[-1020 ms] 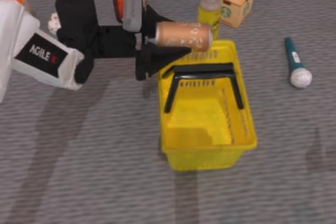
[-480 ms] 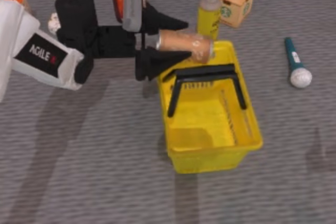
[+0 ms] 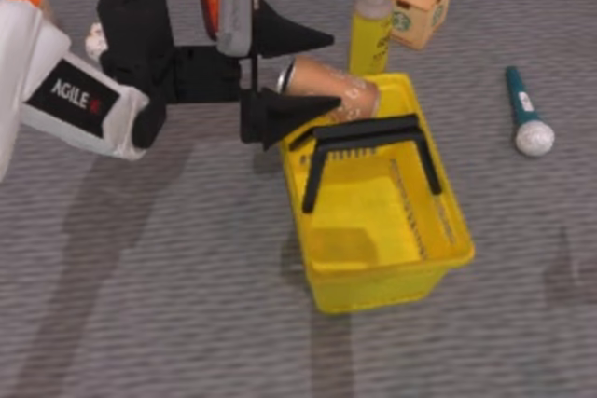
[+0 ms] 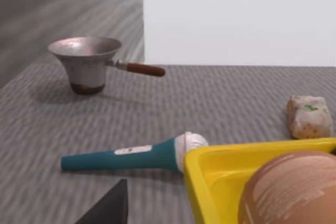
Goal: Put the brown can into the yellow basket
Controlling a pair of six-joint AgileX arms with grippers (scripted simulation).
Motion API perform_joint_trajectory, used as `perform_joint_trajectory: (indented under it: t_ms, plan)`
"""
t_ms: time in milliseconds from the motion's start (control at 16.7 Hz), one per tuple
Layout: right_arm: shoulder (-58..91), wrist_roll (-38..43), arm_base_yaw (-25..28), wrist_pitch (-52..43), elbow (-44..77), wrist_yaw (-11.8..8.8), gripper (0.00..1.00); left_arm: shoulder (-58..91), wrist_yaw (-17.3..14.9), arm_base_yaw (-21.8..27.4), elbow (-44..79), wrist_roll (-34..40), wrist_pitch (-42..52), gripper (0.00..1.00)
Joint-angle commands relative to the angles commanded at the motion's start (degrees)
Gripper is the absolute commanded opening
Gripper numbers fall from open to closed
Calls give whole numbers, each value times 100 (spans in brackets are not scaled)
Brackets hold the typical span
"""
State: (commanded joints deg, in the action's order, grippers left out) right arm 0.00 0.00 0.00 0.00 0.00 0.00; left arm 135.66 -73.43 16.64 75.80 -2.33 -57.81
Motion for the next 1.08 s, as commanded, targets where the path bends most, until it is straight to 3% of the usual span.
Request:
perform_joint_trajectory:
  t_ms: [240, 480, 780, 1080]
  plan:
    - [337, -169, 167, -225, 332, -70, 100, -304, 190, -74, -93, 89, 121, 100]
    - [1531, -754, 638, -1023, 1513, -200, 100, -1455, 856, -330, -474, 358, 561, 100]
    - [3883, -1876, 1371, -2596, 3845, -262, 100, -3973, 2180, -774, -1466, 737, 1513, 100]
    - [6726, -3207, 2135, -4497, 6659, -218, 100, -7139, 3862, -1213, -3119, 945, 2861, 100]
